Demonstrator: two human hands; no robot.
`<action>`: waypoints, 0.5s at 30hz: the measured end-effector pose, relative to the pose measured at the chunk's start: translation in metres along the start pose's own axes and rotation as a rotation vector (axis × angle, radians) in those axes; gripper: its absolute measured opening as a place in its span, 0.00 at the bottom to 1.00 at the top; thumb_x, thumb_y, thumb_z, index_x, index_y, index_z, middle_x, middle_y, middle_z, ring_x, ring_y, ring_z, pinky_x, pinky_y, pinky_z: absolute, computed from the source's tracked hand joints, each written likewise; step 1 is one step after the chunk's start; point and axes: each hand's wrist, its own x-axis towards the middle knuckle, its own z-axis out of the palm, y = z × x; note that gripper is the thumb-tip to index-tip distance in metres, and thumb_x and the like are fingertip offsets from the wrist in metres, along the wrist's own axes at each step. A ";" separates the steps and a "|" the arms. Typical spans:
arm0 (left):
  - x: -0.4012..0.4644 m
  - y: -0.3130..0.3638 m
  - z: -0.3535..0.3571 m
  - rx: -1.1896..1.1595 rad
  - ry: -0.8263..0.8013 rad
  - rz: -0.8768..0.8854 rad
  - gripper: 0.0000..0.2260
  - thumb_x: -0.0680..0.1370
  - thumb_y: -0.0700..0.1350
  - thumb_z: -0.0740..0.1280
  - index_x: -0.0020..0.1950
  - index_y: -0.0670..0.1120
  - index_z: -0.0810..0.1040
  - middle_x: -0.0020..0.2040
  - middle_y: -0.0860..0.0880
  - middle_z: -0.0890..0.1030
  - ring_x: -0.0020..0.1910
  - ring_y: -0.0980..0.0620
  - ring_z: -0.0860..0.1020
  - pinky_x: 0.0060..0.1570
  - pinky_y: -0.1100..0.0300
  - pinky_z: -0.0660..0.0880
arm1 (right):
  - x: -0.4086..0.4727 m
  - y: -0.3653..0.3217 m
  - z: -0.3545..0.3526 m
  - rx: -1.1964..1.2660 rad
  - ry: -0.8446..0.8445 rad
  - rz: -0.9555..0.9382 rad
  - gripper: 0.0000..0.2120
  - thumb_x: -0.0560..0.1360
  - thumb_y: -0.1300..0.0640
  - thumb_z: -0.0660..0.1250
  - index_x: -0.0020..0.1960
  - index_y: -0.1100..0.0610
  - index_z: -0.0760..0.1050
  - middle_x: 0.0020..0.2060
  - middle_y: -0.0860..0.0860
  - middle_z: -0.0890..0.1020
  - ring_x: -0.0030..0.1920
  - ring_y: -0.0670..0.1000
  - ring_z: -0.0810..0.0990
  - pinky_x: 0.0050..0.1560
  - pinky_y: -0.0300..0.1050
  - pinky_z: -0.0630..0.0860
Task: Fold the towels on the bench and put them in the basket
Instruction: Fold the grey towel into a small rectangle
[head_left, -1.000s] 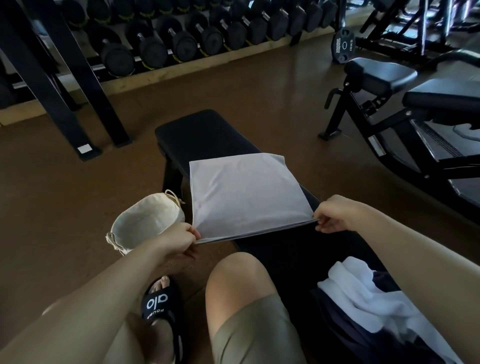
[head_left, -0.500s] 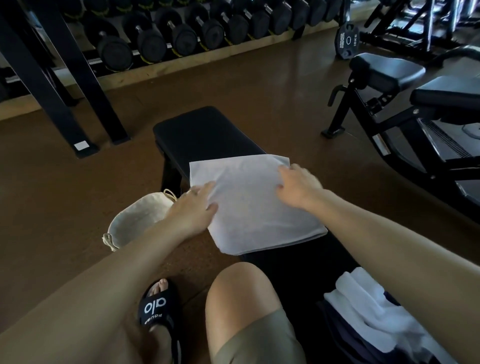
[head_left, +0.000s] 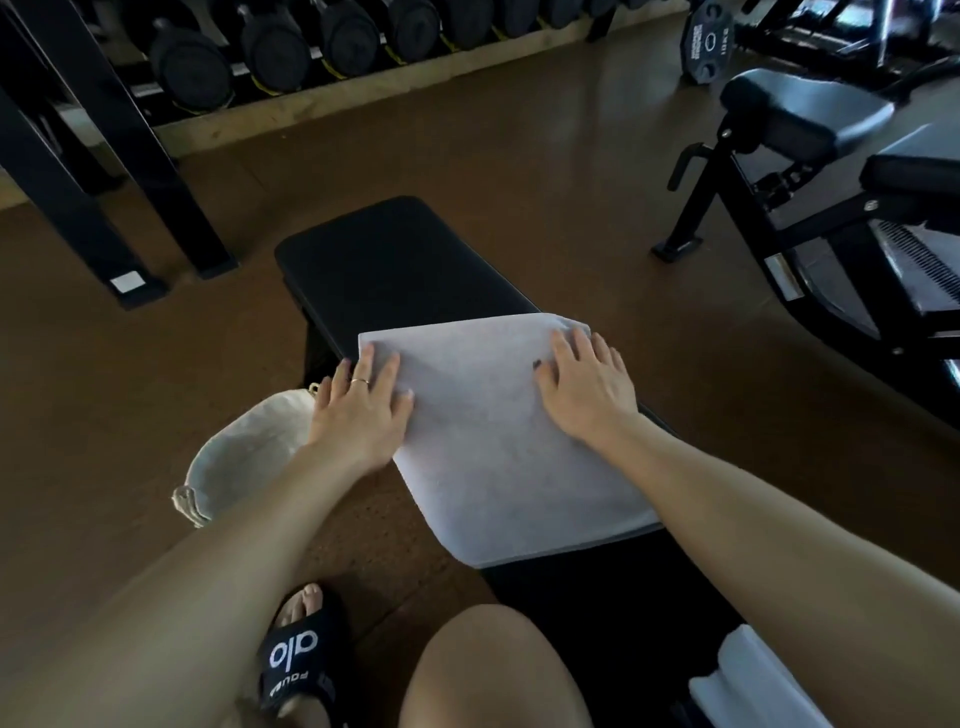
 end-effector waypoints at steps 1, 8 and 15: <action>0.004 0.004 -0.001 0.022 0.023 0.003 0.28 0.85 0.61 0.44 0.84 0.54 0.44 0.84 0.49 0.40 0.83 0.45 0.42 0.81 0.45 0.42 | 0.006 -0.003 -0.001 -0.027 0.006 -0.077 0.29 0.86 0.41 0.45 0.83 0.51 0.51 0.83 0.54 0.55 0.82 0.59 0.53 0.81 0.58 0.52; 0.034 0.000 -0.008 -0.002 0.042 -0.068 0.28 0.85 0.60 0.46 0.84 0.54 0.48 0.85 0.50 0.46 0.83 0.45 0.46 0.80 0.44 0.45 | 0.033 0.007 -0.008 0.106 -0.108 -0.001 0.27 0.86 0.40 0.45 0.83 0.44 0.50 0.81 0.55 0.60 0.80 0.61 0.59 0.79 0.61 0.59; 0.056 0.002 -0.036 -0.179 0.106 -0.125 0.28 0.82 0.52 0.63 0.81 0.48 0.60 0.79 0.43 0.61 0.77 0.38 0.60 0.75 0.43 0.61 | 0.050 0.015 -0.041 0.718 -0.201 0.506 0.41 0.78 0.42 0.67 0.83 0.49 0.51 0.77 0.54 0.67 0.70 0.59 0.74 0.66 0.58 0.76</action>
